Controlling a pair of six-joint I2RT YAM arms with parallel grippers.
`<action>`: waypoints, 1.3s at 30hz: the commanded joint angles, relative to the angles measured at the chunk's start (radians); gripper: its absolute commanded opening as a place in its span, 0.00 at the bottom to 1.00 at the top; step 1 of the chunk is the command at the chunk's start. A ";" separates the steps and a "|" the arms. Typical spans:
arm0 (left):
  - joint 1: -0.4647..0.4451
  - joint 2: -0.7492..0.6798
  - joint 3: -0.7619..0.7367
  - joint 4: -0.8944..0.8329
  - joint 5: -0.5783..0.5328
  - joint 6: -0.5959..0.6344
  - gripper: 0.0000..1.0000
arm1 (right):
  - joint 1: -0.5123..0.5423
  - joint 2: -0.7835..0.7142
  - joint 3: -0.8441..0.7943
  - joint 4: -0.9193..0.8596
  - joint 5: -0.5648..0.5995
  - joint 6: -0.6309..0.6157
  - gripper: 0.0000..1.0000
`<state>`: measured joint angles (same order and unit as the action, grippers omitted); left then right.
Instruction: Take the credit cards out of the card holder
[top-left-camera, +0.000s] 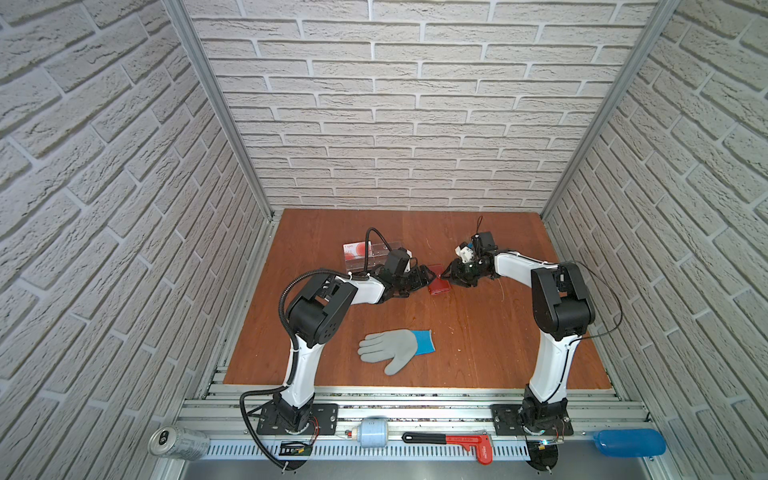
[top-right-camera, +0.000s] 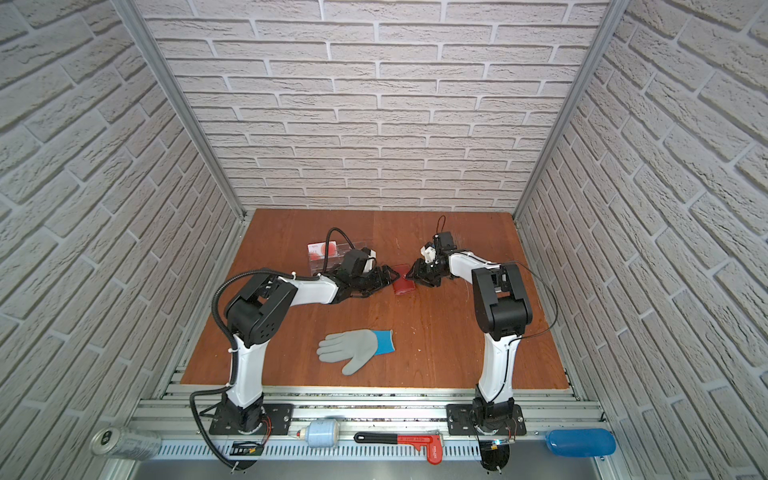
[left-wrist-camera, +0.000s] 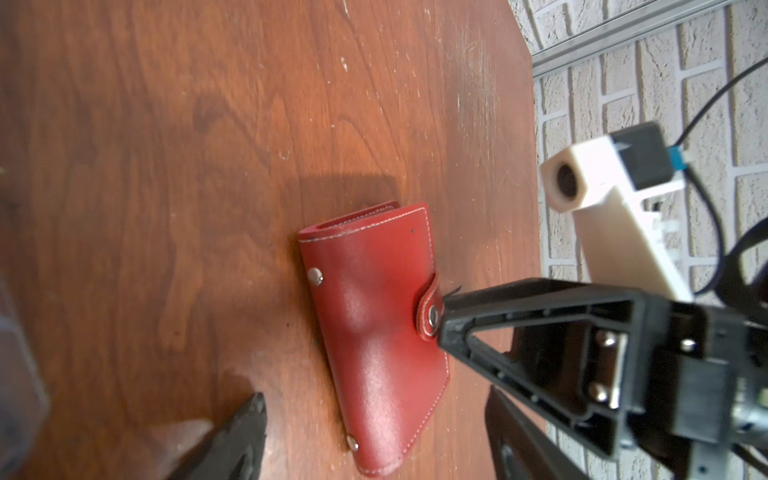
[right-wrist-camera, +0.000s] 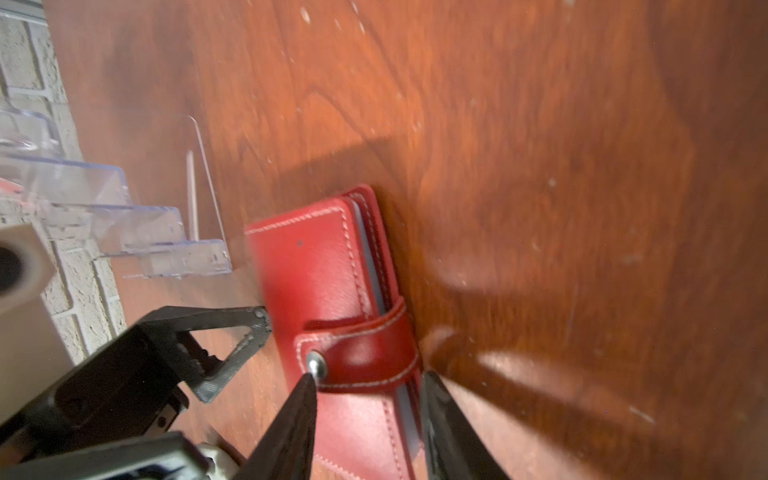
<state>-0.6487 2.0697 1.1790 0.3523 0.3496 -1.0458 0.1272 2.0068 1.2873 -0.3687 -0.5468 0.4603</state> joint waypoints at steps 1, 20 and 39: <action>0.004 0.020 0.003 0.001 0.014 0.026 0.79 | 0.003 0.004 -0.024 0.034 -0.018 0.003 0.40; -0.003 0.084 -0.003 0.117 0.021 0.036 0.60 | 0.009 0.049 -0.077 0.120 -0.060 0.043 0.28; -0.026 0.110 -0.016 0.299 0.041 0.032 0.39 | 0.008 0.121 -0.040 0.153 -0.096 0.067 0.26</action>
<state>-0.6460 2.1632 1.1694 0.5503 0.3546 -1.0241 0.1165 2.0636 1.2514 -0.2192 -0.6949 0.5209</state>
